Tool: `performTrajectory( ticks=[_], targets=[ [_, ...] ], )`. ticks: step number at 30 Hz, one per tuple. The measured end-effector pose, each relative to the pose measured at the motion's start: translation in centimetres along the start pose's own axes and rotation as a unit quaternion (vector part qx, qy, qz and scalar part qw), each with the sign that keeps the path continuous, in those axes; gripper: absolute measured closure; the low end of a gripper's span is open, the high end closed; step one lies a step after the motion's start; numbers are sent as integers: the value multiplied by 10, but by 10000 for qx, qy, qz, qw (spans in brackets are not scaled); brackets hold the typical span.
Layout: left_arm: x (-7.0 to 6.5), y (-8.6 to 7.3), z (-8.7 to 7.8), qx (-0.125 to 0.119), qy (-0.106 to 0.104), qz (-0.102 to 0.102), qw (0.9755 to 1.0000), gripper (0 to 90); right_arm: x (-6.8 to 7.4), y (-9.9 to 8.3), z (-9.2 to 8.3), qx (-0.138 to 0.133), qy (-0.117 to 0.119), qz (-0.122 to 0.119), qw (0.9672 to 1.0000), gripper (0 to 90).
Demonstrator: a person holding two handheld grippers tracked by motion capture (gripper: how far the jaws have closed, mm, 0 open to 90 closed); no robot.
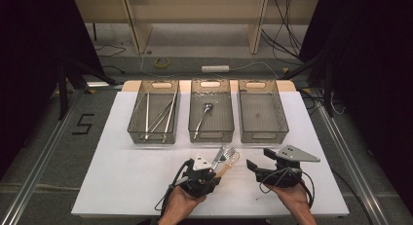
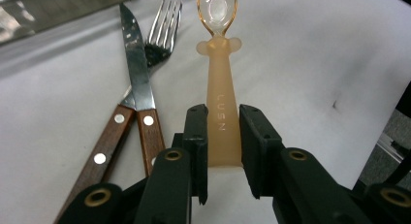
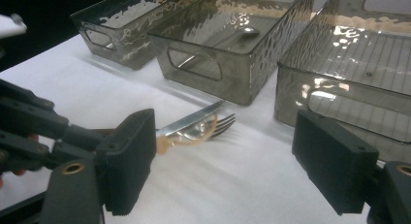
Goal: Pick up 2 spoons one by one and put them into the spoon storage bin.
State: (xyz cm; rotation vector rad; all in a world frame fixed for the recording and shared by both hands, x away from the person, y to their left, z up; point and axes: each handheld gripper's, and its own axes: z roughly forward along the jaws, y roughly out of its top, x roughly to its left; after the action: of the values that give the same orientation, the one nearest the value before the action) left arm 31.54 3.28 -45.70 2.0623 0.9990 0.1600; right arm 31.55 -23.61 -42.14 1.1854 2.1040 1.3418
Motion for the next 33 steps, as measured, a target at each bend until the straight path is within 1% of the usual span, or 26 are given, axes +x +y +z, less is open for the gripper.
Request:
performTrajectory(
  ticks=[3, 6, 9, 11, 12, 13, 16, 20, 22, 27, 29, 32, 33],
  targets=[
    [3, 4, -5, -120, -26, -63, 9999, 736, -1, 0, 0, 6, 2, 5, 10000, 249],
    [5, 8, -10, -242, -29, -71, 9997, 736, -1, -1, 1, 13, 2, 0, 10000, 248],
    [8, 12, -15, -329, -39, -33, 9994, 736, -1, 0, 0, 0, 7, -1, 10000, 247],
    [10, 14, -17, -395, -19, -61, 9992, 735, 0, 0, 0, -2, 9, -8, 10000, 247],
    [11, 15, -18, -425, -48, -87, 9990, 736, 0, -1, 0, 2, 5, -10, 10000, 246],
    [13, 17, -19, -449, -33, -70, 9990, 735, 0, 0, 0, -3, -1, -12, 10000, 246],
    [18, 23, -23, -558, 0, -117, 9984, 736, -1, 0, 0, -9, 4, 1, 10000, 246],
    [29, 36, -30, -737, 58, -170, 9971, 735, -1, 0, 1, 3, 12, 19, 10000, 246],
    [34, 43, -32, -818, 82, -234, 9963, 735, -1, -1, 1, 13, 11, 20, 10000, 246],
    [49, 60, -31, -1006, 121, -420, 9940, 735, 0, -1, 2, 11, 5, 8, 10000, 246],
    [54, 66, -29, -1026, 152, -461, 9935, 735, 0, -1, 2, 22, 11, 23, 10000, 246],
    [60, 75, -25, -1018, 253, -432, 9935, 735, -1, -1, 2, 10, 16, 30, 10000, 246],
    [62, 78, -23, -1038, 289, -463, 9931, 735, -1, -1, 2, 13, 11, 44, 10000, 246]
  ],
)
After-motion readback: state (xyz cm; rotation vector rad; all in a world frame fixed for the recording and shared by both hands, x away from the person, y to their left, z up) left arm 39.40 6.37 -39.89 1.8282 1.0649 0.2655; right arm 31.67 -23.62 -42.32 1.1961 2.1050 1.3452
